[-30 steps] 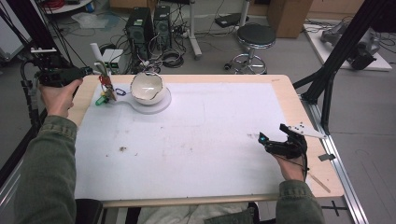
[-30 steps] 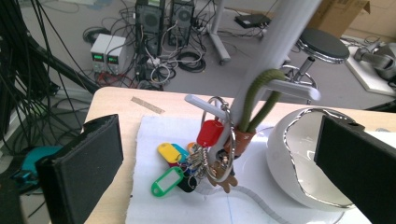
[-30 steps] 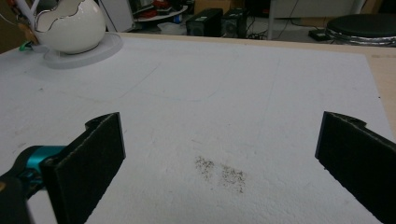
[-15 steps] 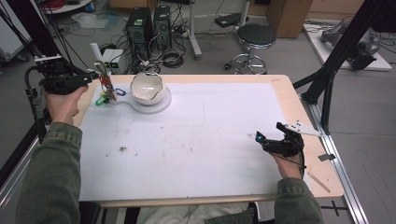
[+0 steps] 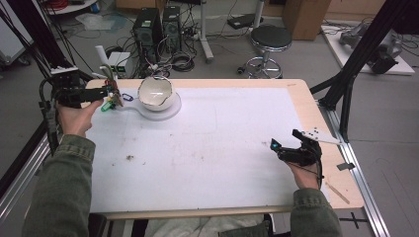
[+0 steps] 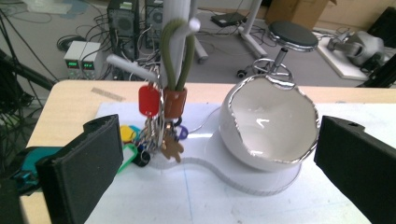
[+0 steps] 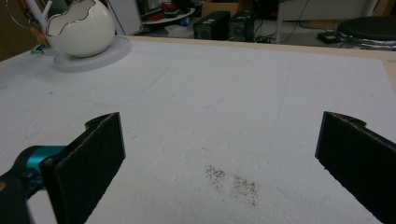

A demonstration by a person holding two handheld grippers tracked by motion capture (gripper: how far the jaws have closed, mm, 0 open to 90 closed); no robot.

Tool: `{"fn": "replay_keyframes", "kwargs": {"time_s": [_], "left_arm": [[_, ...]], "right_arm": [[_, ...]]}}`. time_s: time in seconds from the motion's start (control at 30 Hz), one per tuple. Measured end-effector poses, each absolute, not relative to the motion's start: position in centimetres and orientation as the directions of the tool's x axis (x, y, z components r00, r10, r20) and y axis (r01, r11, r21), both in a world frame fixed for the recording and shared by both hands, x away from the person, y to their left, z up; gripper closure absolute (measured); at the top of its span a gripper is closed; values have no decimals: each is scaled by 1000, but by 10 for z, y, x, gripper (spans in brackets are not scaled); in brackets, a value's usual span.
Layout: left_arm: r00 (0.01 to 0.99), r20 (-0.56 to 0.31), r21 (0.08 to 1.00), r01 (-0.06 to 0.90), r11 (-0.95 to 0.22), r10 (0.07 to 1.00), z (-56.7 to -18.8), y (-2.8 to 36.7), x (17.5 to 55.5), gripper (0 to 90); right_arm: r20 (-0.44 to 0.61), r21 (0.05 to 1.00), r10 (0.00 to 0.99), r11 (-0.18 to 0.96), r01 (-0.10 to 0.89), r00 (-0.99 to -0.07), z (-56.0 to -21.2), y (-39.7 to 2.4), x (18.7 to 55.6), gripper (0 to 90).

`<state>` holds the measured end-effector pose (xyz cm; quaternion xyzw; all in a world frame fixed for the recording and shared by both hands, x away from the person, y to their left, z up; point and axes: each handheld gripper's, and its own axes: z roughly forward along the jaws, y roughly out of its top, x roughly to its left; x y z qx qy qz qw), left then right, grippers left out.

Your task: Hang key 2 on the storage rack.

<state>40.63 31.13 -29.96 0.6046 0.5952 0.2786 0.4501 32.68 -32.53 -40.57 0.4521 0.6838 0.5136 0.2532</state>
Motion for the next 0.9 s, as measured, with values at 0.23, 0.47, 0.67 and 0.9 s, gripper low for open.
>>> {"fn": "replay_keyframes", "kwargs": {"time_s": [0.23,0.47,0.67,0.9], "left_arm": [[128,-226,870,472,142,966,-319,310,395,16],[130,-190,883,456,111,973,-332,305,381,17],[134,-206,880,459,124,969,-346,302,371,17],[156,-179,883,462,88,971,-359,292,363,36]], "right_arm": [[126,932,880,53,359,-458,-405,-327,326,6],[118,931,880,63,360,-460,-406,-325,326,6],[128,928,881,55,368,-456,-406,-326,326,6],[125,928,881,58,368,-456,-407,-325,326,6]]}}
